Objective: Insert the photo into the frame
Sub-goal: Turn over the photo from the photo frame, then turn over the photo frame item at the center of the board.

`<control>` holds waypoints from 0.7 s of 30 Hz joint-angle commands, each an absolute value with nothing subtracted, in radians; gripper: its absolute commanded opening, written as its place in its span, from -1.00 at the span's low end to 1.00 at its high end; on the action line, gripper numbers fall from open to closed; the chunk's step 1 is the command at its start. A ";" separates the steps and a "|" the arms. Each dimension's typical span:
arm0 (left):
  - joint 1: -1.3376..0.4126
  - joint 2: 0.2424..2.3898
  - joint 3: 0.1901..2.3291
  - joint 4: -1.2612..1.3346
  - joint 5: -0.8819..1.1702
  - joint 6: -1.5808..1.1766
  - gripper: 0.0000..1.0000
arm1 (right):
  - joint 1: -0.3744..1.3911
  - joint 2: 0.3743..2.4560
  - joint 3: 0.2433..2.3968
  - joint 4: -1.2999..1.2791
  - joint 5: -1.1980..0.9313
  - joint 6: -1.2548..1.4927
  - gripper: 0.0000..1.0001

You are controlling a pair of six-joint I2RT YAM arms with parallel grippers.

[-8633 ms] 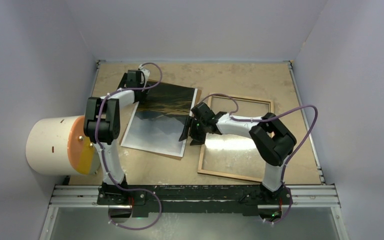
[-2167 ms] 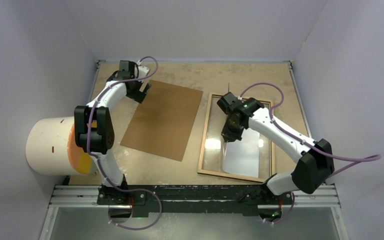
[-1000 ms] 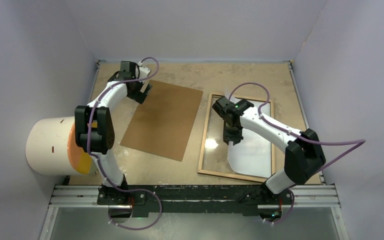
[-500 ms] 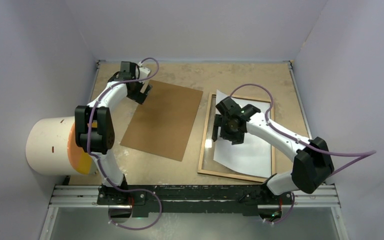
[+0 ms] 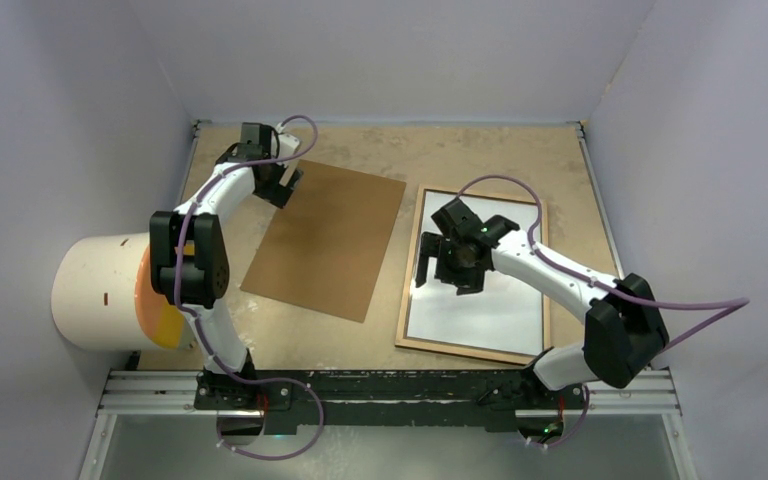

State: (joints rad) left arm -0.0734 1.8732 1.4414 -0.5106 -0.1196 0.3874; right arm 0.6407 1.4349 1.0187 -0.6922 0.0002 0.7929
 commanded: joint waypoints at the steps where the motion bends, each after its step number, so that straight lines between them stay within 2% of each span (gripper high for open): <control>1: -0.076 1.883 1.498 -0.496 -0.182 0.399 1.00 | 0.641 1.417 1.086 -0.646 0.014 0.805 0.98; 6: -0.054 1.960 1.582 -0.478 -0.279 0.382 1.00 | 0.659 1.468 1.114 -0.487 -0.044 0.869 0.98; 13: -0.015 2.053 1.599 -0.405 -0.433 0.415 0.99 | 0.711 1.675 1.225 -0.375 -0.046 0.961 0.98; 21: 0.000 2.096 1.531 -0.367 -0.428 0.403 0.98 | 0.715 1.889 1.362 -0.334 -0.016 1.007 0.98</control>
State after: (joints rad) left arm -0.0002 2.0892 1.5547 -0.4122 -0.4084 0.3973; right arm 0.7143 1.8442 1.2743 -0.3595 -0.0441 0.9646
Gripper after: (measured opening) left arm 0.994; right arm 0.987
